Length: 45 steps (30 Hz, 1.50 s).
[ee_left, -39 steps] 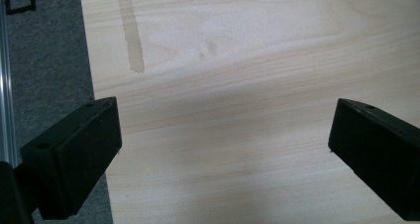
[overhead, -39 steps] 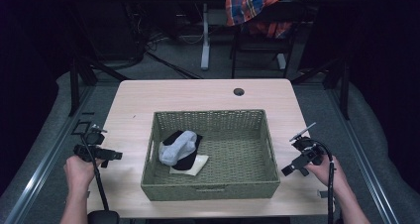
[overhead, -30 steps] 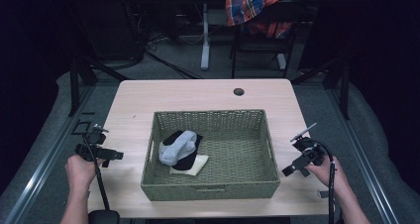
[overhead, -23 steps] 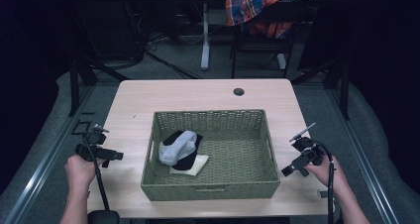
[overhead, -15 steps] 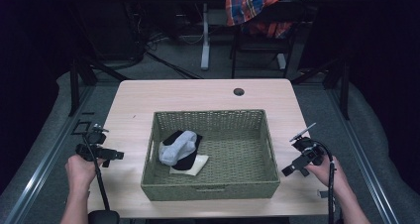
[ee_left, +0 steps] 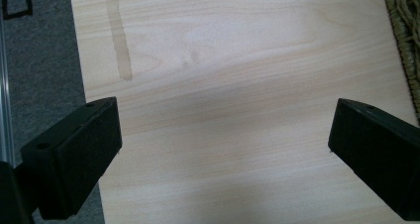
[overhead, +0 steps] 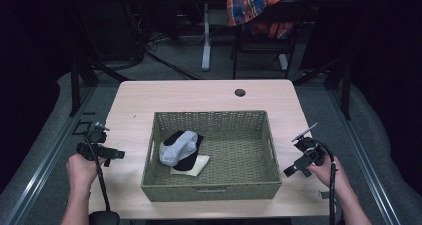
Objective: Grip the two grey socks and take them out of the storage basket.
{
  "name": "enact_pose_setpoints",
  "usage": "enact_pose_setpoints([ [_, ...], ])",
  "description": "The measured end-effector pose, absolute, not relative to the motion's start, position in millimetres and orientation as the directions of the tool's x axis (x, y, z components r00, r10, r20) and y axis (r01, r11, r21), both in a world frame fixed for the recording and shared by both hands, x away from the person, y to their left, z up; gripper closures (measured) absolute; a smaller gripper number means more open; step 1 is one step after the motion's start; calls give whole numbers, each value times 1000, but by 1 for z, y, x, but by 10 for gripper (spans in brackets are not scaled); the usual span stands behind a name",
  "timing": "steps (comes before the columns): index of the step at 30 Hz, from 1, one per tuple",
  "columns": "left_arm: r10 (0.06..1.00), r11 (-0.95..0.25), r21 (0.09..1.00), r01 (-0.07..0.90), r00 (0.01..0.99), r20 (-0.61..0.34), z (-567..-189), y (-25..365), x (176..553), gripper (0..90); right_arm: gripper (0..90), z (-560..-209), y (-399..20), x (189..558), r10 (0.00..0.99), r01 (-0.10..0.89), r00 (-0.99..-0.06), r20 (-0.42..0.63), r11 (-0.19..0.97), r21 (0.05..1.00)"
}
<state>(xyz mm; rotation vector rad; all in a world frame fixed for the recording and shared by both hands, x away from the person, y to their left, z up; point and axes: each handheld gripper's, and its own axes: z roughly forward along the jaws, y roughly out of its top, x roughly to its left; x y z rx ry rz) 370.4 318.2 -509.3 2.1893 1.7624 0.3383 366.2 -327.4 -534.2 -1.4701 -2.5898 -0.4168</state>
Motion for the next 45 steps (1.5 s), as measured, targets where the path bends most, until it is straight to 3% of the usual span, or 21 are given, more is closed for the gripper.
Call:
enact_pose_setpoints([
  [11,973,-201,378,904,228,-29,-499,309,370,0,45,-534,-328,366,821,857,-514,247,485,172],
  [20,968,-218,427,878,251,-21,-476,296,367,0,45,-535,-327,366,822,860,-510,254,480,176],
  [22,963,-237,438,867,270,-14,-470,291,367,0,45,-538,-325,363,836,876,-479,266,435,211],
  [25,955,-262,451,853,297,-7,-460,282,366,0,45,-534,-328,367,816,852,-523,244,498,163],
  [45,911,-373,467,802,412,19,-427,239,370,0,46,-536,-327,365,828,864,-502,251,466,191],
])
